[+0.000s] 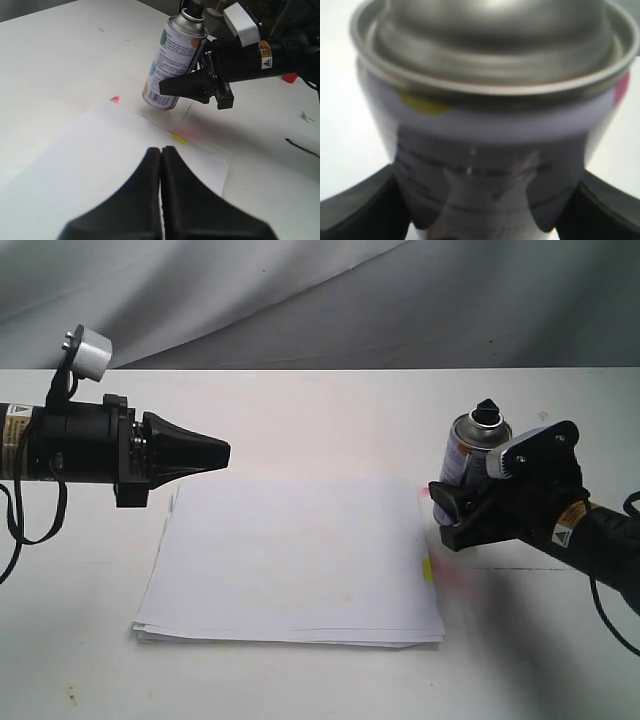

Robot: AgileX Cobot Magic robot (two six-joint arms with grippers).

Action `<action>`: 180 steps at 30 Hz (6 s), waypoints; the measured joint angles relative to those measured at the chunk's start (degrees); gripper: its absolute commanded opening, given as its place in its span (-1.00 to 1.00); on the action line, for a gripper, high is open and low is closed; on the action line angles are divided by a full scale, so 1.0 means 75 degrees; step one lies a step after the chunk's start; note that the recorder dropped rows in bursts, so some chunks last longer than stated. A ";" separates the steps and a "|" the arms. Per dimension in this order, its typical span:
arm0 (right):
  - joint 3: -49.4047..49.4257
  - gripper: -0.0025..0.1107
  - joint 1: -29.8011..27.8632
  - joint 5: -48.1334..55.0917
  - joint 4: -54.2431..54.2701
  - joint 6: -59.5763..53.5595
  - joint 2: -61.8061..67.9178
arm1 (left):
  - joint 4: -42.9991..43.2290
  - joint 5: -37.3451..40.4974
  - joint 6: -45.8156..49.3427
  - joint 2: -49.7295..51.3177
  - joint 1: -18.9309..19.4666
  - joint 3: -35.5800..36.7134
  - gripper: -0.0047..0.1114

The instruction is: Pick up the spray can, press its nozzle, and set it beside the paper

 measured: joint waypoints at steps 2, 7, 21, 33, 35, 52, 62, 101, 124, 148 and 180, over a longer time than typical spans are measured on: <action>0.0000 -0.96 0.0000 0.0000 0.0000 0.0013 0.0000 | 0.0000 0.0000 0.0000 0.0000 0.0000 0.0000 -0.92; 0.0000 -0.96 0.0000 0.0193 0.0000 0.0028 0.0000 | -0.0030 0.0000 0.0000 0.0000 0.0000 0.0000 -0.92; 0.0000 -0.96 0.0000 0.0643 -0.0210 0.0438 0.0000 | -0.0030 0.0000 0.0000 0.0000 0.0000 0.0000 -0.92; 0.0000 -0.96 0.0000 0.1050 -0.0292 0.0688 0.0000 | -0.0030 0.0000 0.0000 0.0000 0.0000 0.0000 -0.92; 0.0000 -0.96 0.0000 0.1088 -0.0292 0.0688 0.0000 | -0.0030 0.0000 0.0000 0.0000 0.0000 0.0000 -0.92; 0.0000 -0.96 0.0000 0.1141 -0.0308 0.0688 0.0000 | -0.0030 0.0000 0.0000 0.0000 0.0000 0.0000 -0.92; 0.0000 -0.36 0.0000 0.1141 -0.0308 0.0688 0.0000 | -0.0030 0.0000 0.0000 0.0000 0.0000 0.0000 -0.92; 0.0010 0.46 0.0346 0.2086 -0.0225 0.1733 -0.4701 | -0.0076 -0.0014 0.0032 0.0000 0.0000 0.0000 -0.92; 0.0010 -0.59 0.2461 1.0601 0.1516 0.2243 -1.4495 | -0.0190 -0.0222 0.0207 0.0000 0.0000 0.0000 -0.92; 0.3347 -0.96 0.2461 0.6905 0.0670 0.1438 -1.4412 | -0.0208 -0.0227 0.0334 0.0000 0.0000 0.0000 -0.92; 0.4049 -0.96 0.2461 0.7953 -0.0063 0.0944 -1.4409 | -0.1232 0.1716 -0.1253 -0.8022 0.0000 0.1978 -0.92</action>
